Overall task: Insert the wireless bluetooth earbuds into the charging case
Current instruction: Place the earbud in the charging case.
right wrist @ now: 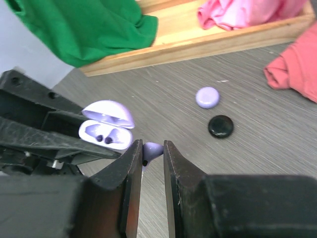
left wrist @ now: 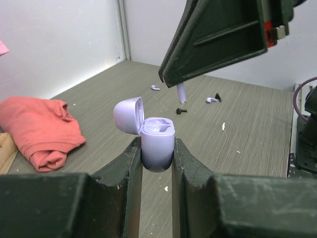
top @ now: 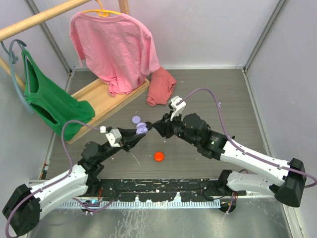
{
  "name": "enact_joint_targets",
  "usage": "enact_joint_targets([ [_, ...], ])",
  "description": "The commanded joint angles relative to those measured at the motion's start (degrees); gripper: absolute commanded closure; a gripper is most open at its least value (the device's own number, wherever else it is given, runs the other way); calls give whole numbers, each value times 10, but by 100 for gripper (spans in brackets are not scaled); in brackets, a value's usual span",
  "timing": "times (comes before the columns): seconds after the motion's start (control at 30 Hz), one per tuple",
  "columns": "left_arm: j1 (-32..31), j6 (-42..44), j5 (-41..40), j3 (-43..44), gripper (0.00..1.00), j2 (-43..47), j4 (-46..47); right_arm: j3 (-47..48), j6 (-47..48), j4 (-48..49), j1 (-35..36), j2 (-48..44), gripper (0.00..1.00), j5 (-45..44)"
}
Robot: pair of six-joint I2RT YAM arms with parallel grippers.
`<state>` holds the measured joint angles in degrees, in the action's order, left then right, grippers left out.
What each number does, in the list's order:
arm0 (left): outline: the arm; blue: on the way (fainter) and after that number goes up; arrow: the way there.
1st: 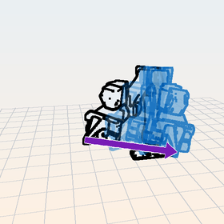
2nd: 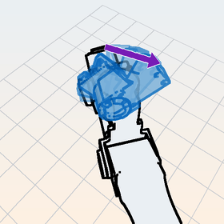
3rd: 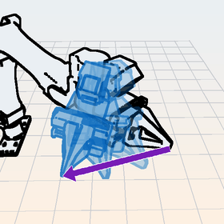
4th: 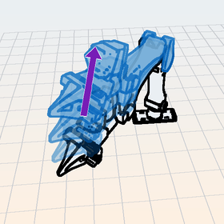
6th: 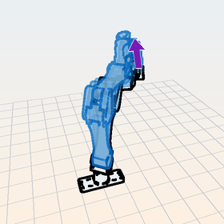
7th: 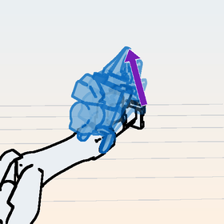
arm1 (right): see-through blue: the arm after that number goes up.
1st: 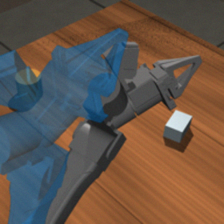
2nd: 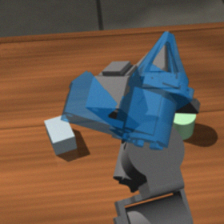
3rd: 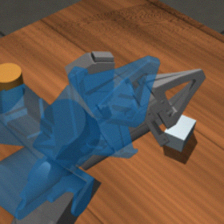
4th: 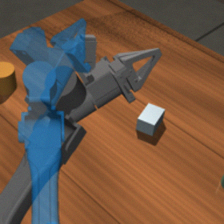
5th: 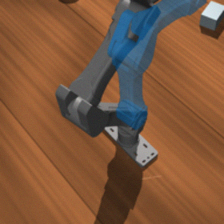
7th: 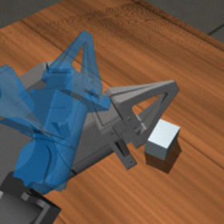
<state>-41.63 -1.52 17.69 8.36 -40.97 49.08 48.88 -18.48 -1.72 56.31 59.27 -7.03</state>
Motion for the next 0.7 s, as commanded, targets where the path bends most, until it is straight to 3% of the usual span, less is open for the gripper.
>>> enact_joint_targets([
  [0.0,-1,-13,-13,21,97,15,48,-14,18,130,24,-18,82,21],
  [0.23,-2,-25,-5,20,97,29,42,-37,32,206,50,-7,81,13],
  [0.67,-2,-31,13,21,97,34,46,-37,42,236,68,27,81,-8],
])
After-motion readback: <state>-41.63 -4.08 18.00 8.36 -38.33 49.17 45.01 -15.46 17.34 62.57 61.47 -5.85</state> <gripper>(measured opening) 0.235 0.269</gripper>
